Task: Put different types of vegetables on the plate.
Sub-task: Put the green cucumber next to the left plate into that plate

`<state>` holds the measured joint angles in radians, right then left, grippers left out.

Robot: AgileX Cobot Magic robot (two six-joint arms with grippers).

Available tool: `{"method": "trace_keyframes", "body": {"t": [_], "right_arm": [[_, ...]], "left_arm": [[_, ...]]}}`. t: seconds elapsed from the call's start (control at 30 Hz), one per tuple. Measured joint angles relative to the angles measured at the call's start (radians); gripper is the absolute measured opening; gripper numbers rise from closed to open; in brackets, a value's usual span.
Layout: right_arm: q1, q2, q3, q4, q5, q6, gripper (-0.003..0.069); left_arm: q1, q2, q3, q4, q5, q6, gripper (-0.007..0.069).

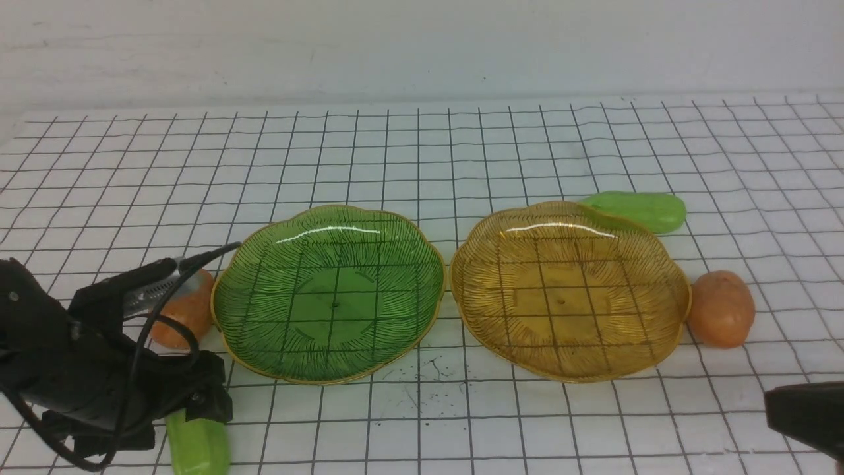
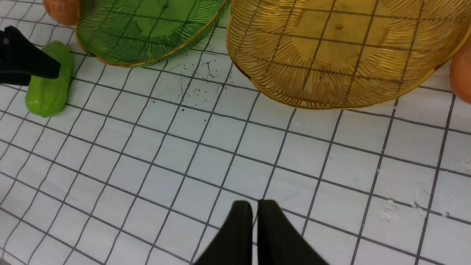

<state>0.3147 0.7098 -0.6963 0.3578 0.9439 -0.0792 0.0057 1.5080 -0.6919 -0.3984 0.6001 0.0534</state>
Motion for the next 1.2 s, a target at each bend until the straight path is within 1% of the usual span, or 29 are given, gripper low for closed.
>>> {"method": "trace_keyframes", "body": {"t": [0.03, 0.1, 0.17, 0.2, 0.27, 0.3, 0.43, 0.5, 0.57, 0.7, 0.8, 0.9, 0.97, 1.03, 1.17, 1.2], "right_arm": [[0.0, 0.001, 0.0, 0.0, 0.0, 0.0, 0.0013], [0.0, 0.001, 0.0, 0.0, 0.0, -0.001, 0.0013], [0.0, 0.001, 0.0, 0.0, 0.0, -0.001, 0.0013], [0.0, 0.002, 0.0, 0.0, 0.0, -0.001, 0.0013], [0.0, 0.002, 0.0, 0.0, 0.0, -0.002, 0.0013], [0.0, 0.002, 0.0, 0.0, 0.0, -0.003, 0.0013], [0.0, 0.002, 0.0, 0.0, -0.013, -0.003, 0.0013], [0.0, 0.002, 0.0, 0.0, -0.034, -0.003, 0.0013], [0.0, 0.002, 0.0, 0.002, -0.057, -0.003, 0.0013], [0.0, 0.002, 0.0, 0.012, -0.094, -0.003, 0.0013], [0.0, 0.002, 0.0, 0.013, -0.106, -0.003, 0.0013], [0.0, 0.002, 0.0, 0.013, -0.113, -0.003, 0.0013], [0.0, 0.002, 0.0, 0.015, -0.12, -0.003, 0.0013], [0.0, 0.002, 0.0, 0.015, -0.121, -0.003, 0.0013], [0.0, 0.002, 0.0, 0.015, -0.122, -0.003, 0.0013], [0.0, 0.002, 0.0, 0.015, -0.122, -0.003, 0.0013]], "left_arm": [[0.0, 0.01, 0.0, -0.004, -0.002, 0.005, 0.0618], [0.0, 0.041, 0.0, -0.01, -0.005, 0.015, 0.057], [0.0, 0.064, 0.0, -0.013, -0.004, 0.016, 0.0482], [0.0, 0.069, -0.004, -0.012, 0.002, 0.016, 0.0419], [0.0, 0.067, -0.02, -0.008, 0.027, 0.016, 0.0379], [0.0, 0.057, -0.047, 0.001, 0.069, 0.017, 0.0388], [-0.005, -0.016, -0.163, 0.027, 0.195, 0.02, 0.0389], [-0.026, -0.052, -0.243, 0.031, 0.202, 0.03, 0.0389], [-0.055, -0.056, -0.309, 0.031, 0.167, 0.066, 0.0389], [-0.116, 0.003, -0.378, 0.03, 0.028, 0.133, 0.039], [-0.141, 0.066, -0.391, 0.029, -0.019, 0.149, 0.039], [-0.158, 0.129, -0.392, 0.029, -0.033, 0.152, 0.0395], [-0.164, 0.168, -0.392, 0.03, -0.033, 0.155, 0.0419], [-0.167, 0.196, -0.392, 0.03, -0.033, 0.155, 0.047], [-0.168, 0.232, -0.392, 0.03, -0.031, 0.164, 0.0598], [-0.168, 0.233, -0.392, 0.03, -0.03, 0.166, 0.0604]]}}
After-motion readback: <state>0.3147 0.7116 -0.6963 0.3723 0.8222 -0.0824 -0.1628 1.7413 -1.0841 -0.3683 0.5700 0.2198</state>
